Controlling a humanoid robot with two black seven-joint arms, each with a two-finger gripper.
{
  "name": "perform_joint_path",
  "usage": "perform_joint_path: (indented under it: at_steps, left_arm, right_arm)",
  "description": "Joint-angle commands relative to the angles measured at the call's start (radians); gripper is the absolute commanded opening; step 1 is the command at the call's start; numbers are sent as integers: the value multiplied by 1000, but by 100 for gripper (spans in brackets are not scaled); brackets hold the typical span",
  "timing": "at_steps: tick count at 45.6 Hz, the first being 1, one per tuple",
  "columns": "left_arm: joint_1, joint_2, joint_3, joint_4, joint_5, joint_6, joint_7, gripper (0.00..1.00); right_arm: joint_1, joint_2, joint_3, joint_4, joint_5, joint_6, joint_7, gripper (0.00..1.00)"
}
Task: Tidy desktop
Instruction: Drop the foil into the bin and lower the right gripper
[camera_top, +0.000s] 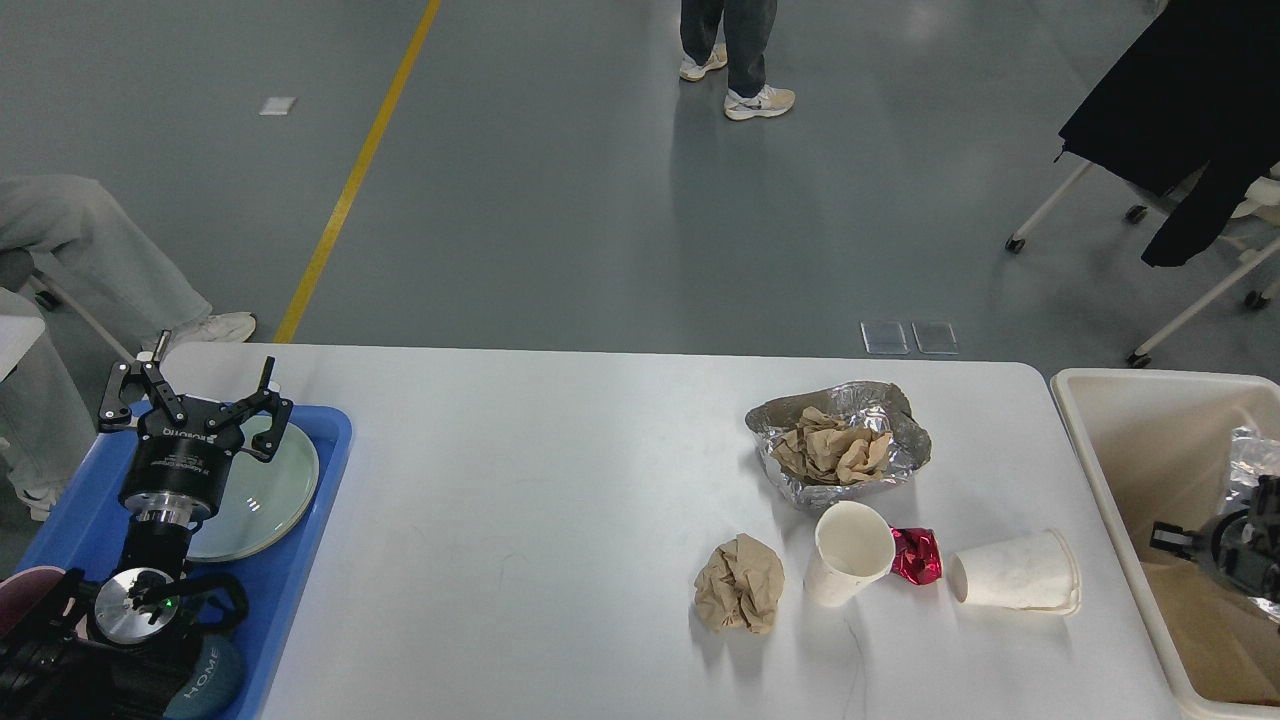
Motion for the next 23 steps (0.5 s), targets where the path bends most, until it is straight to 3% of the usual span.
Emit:
perform_joint_path:
  at_steps: [1,6,20,21,23]
  left_arm:
    - [-2,1,0,0,0,0,0,96]
    - [0,-1,0,0,0,0,0,96]
    - [0,1,0,0,0,0,0,96]
    - [0,-1,0,0,0,0,0,96]
    - [-2,-1,0,0,0,0,0,96]
  right_arm:
    - [-184,104,78,-227,2,-35,0,0]
    - [-249,142,104,-318,2,-44,0,0]
    - [-265,150,107,-325,16,-56,-5,0]
    - [-263,150,107,-324,16,-58,-5,3]
    - [-263,149,107,-324,16,-64,-3,35]
